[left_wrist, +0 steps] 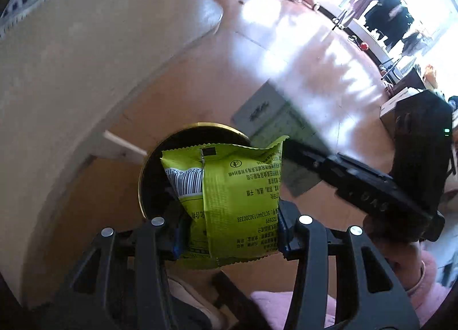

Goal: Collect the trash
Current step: 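Carry the green snack bag and green box to the bin and open both tools, then grasp the blue-grey cloth with left tool while right tool grasps the crumpled grey cloth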

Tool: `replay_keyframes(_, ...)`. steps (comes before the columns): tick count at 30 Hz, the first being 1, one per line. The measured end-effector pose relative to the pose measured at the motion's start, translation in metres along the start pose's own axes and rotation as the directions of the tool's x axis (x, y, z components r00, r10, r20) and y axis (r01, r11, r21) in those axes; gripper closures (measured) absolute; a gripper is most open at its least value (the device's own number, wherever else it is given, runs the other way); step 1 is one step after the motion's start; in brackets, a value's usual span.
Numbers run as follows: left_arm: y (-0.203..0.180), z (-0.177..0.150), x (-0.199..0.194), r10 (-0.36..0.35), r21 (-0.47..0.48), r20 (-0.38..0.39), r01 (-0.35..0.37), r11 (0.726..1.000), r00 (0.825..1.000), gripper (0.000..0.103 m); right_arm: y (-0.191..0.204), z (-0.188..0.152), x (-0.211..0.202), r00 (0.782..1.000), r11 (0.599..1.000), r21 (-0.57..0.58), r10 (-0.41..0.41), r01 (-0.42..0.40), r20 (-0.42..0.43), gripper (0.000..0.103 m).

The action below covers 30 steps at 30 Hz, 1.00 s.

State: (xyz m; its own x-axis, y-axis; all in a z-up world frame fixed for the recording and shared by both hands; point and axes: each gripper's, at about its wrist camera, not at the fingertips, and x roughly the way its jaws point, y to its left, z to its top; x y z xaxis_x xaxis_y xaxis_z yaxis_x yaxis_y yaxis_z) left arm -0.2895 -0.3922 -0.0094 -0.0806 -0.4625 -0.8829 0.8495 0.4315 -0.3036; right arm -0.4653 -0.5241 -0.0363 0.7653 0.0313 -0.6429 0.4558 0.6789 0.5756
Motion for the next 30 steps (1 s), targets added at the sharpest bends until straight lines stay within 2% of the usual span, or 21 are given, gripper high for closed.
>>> replay_keyframes(11, 0.005, -0.001, 0.003, 0.010, 0.009, -0.010, -0.010, 1.000, 1.000, 0.055, -0.013, -0.004, 0.009, 0.999, 0.995, 0.091, 0.039, -0.037, -0.023, 0.092)
replay_keyframes(12, 0.004, 0.000, 0.004, 0.011, 0.013, -0.013, -0.011, 1.000, 1.000, 0.052, -0.014, -0.002, 0.009, 0.999, 0.994, 0.106, 0.039, -0.037, -0.017, 0.092)
replay_keyframes(13, 0.000, 0.000, 0.008, 0.022, 0.021, -0.021, -0.022, 1.000, 1.000, 0.039, -0.017, -0.001, 0.007, 0.999, 0.990, 0.134, 0.041, -0.040, -0.004, 0.089)
replay_keyframes(14, 0.000, 0.000, 0.010, 0.032, 0.028, -0.021, -0.031, 0.999, 0.999, 0.029, -0.023, 0.000, 0.003, 0.999, 0.984, 0.174, 0.044, -0.044, 0.009, 0.068)
replay_keyframes(15, -0.001, -0.001, 0.008, 0.038, 0.034, -0.008, -0.037, 0.999, 0.999, 0.013, -0.027, 0.003, 0.001, 0.999, 0.979, 0.203, 0.032, -0.034, 0.013, 0.040)
replay_keyframes(16, -0.003, -0.002, 0.004, 0.033, 0.042, 0.019, -0.034, 0.999, 0.999, 0.009, -0.030, 0.003, -0.002, 1.000, 0.974, 0.226, 0.010, -0.013, 0.016, 0.009)
replay_keyframes(17, -0.005, -0.002, -0.001, 0.023, 0.049, 0.041, -0.025, 0.999, 0.999, 0.009, -0.033, 0.003, -0.008, 0.999, 0.968, 0.250, -0.009, -0.002, 0.044, 0.006)
replay_keyframes(20, -0.006, 0.000, -0.024, 0.006, 0.064, 0.085, -0.011, 0.998, 0.996, 0.009, -0.039, 0.004, -0.022, 0.996, 0.962, 0.270, -0.048, 0.024, 0.081, 0.006)
replay_keyframes(21, -0.004, 0.003, -0.038, 0.005, 0.069, 0.122, -0.014, 0.998, 0.993, 0.009, -0.041, 0.004, -0.026, 0.992, 0.961, 0.272, -0.073, 0.043, 0.099, 0.006)
replay_keyframes(23, 0.005, 0.006, -0.083, 0.017, 0.068, 0.251, -0.035, 0.997, 0.968, 0.009, -0.043, 0.004, -0.032, 0.984, 0.958, 0.274, -0.125, 0.086, 0.129, 0.006)
replay_keyframes(24, 0.017, 0.008, -0.111, 0.049, 0.053, 0.317, -0.069, 0.996, 0.947, 0.008, -0.043, 0.004, -0.033, 0.980, 0.956, 0.277, -0.141, 0.099, 0.137, 0.006)
replay_keyframes(26, 0.041, 0.007, -0.143, 0.123, 0.002, 0.383, -0.134, 0.991, 0.915, 0.006, -0.041, 0.004, -0.033, 0.976, 0.952, 0.284, -0.162, 0.116, 0.143, 0.006)
replay_keyframes(28, 0.083, -0.003, -0.171, 0.226, -0.091, 0.411, -0.207, 0.974, 0.883, 0.006, -0.035, 0.004, -0.027, 0.975, 0.953, 0.275, -0.170, 0.126, 0.144, 0.006)
replay_keyframes(30, 0.118, -0.016, -0.183, 0.295, -0.174, 0.402, -0.244, 0.954, 0.867, 0.006, -0.020, 0.008, -0.013, 0.977, 0.960, 0.246, -0.168, 0.132, 0.133, 0.006)
